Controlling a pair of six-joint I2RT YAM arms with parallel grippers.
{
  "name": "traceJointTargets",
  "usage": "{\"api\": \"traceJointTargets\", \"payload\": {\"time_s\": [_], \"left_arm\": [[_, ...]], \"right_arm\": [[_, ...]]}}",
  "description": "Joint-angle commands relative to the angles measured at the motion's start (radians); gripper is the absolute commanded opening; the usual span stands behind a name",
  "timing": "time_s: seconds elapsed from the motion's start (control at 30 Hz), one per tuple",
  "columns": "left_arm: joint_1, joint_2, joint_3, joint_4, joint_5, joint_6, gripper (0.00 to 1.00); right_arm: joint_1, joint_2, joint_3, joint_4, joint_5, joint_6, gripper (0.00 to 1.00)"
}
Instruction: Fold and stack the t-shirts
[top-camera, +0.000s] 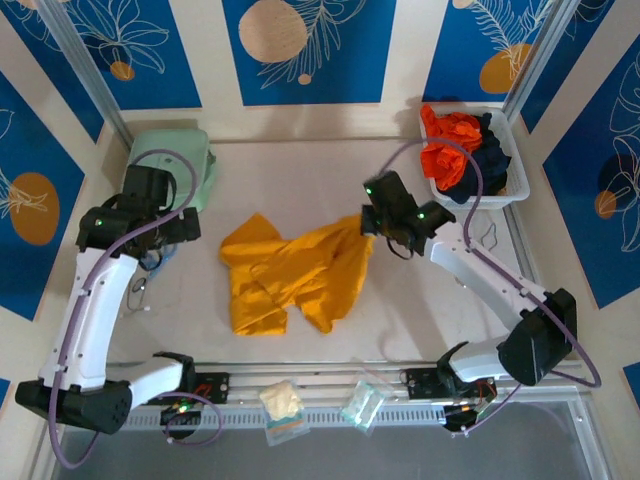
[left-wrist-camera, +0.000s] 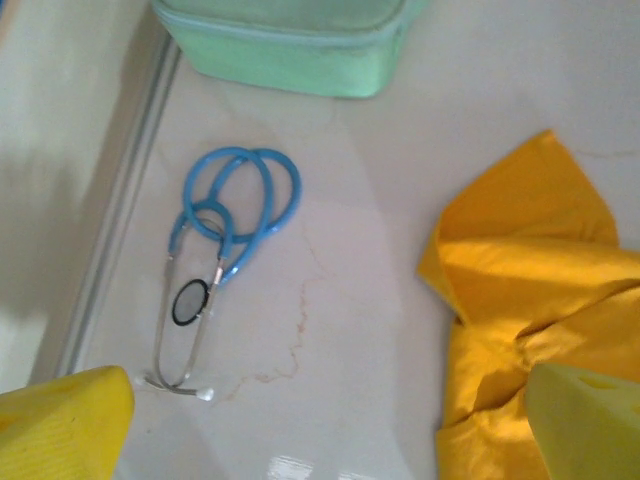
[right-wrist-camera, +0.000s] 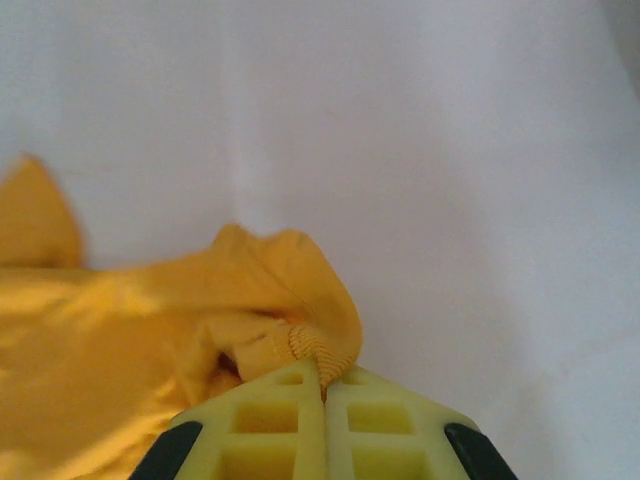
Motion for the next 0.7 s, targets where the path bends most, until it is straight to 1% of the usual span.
{"api": "traceJointTargets", "payload": {"time_s": [0.0,0.07,0.1,0.2,0.27,0.3,0.33,0.37,0.47,0.57,0.67], "left_arm": [[-0.042,0.004,-0.071,0.023,0.060,-0.042,1.00],[-0.075,0.011,-0.127,0.043,0.075,-0.071,1.00],[-0.097,0.016,-0.160,0.054,0.081,-0.092,1.00],[-0.151,0.042,-0.252,0.091,0.112,-0.165,0.99],[-0.175,0.058,-0.315,0.125,0.144,-0.209,0.95],[-0.180,0.062,-0.353,0.149,0.160,-0.234,0.94],[-0.182,0.063,-0.386,0.169,0.170,-0.256,0.92],[-0.184,0.061,-0.424,0.193,0.179,-0.280,0.90],[-0.184,0.057,-0.525,0.273,0.205,-0.341,0.88],[-0.184,0.062,-0.618,0.375,0.268,-0.389,0.84],[-0.184,0.069,-0.701,0.465,0.314,-0.436,0.76]], "right_arm": [[-0.073,-0.064,-0.121,0.075,0.016,0.091,0.00],[-0.102,-0.048,-0.166,0.066,0.017,0.089,0.01],[-0.107,-0.038,-0.173,0.051,0.027,0.085,0.10],[-0.094,-0.025,-0.159,0.020,0.041,0.039,0.48],[-0.062,-0.029,-0.132,0.019,0.028,-0.017,0.62],[-0.034,-0.028,-0.111,0.018,0.021,-0.050,0.67],[-0.008,-0.024,-0.090,0.017,0.015,-0.074,0.80],[0.026,-0.012,-0.059,0.012,0.003,-0.106,0.83],[0.123,0.056,0.038,0.018,-0.080,-0.208,0.83],[0.203,0.192,0.169,0.011,-0.188,-0.286,0.79],[0.272,0.365,0.325,0.003,-0.268,-0.340,0.73]]}}
